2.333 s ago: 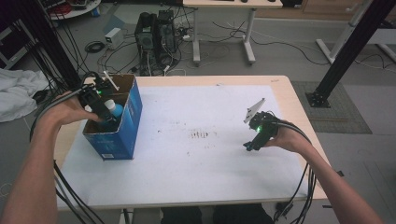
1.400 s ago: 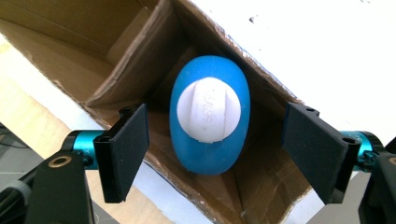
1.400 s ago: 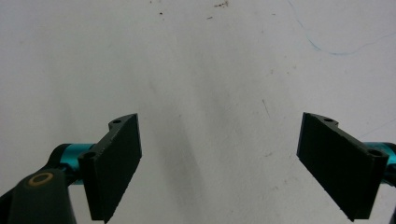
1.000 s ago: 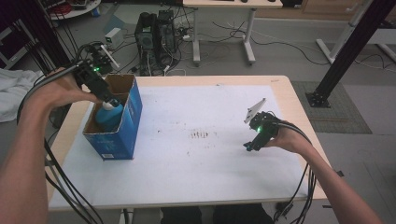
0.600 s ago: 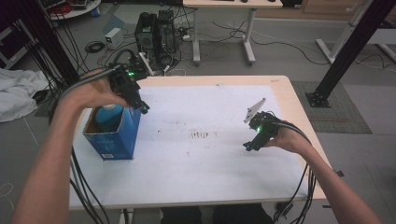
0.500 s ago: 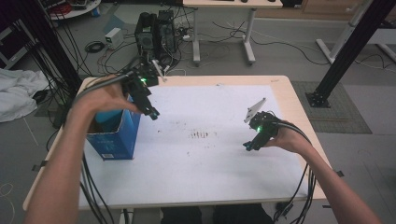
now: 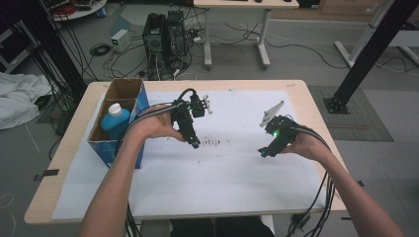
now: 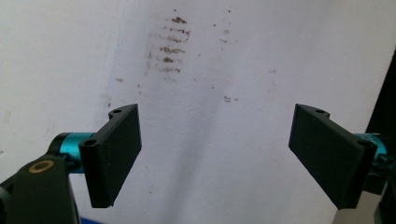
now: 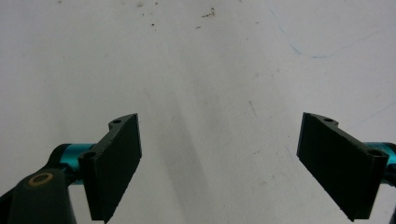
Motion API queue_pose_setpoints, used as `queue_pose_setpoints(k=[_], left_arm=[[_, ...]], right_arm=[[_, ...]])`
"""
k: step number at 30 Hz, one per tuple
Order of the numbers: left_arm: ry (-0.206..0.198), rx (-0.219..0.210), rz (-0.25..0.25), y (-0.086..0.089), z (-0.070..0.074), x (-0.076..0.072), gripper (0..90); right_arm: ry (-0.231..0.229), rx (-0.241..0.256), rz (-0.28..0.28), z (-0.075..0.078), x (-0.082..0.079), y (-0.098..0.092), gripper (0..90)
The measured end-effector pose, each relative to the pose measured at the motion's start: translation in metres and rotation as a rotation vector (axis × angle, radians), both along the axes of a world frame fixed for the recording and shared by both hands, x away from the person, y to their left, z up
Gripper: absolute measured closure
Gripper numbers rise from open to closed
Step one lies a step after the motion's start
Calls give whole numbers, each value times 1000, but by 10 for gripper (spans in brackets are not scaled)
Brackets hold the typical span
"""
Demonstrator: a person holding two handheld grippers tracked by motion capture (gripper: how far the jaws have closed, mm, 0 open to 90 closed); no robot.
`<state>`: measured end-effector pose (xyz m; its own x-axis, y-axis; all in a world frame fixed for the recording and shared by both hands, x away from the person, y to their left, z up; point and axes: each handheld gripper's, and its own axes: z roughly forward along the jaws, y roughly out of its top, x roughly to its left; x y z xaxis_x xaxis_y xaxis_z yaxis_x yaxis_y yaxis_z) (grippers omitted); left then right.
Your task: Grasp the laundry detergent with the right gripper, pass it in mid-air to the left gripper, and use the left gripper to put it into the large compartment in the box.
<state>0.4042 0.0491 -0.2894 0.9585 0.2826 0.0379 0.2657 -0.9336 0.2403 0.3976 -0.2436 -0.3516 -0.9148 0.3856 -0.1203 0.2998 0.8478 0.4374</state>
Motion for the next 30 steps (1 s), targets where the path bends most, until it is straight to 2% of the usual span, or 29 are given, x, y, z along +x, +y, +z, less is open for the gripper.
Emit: queue_pose_setpoints(k=[4, 8, 23, 24, 30], left_arm=[[-17, 25, 19, -3, -10, 3, 171], [-3, 26, 27, -2, -19, 4, 171], [-5, 17, 39, 0, -20, 1, 171], [-6, 14, 42, 0, -21, 1, 171], [-4, 17, 36, 0, -21, 0, 171]], right_arm=[[0, 10, -12, 1, 0, -1, 131], [2, 4, -14, 2, 1, -2, 131], [4, -1, -12, 1, 2, -1, 131], [26, -7, -40, 1, 0, -1, 131], [20, -7, -39, 1, 0, 0, 131]])
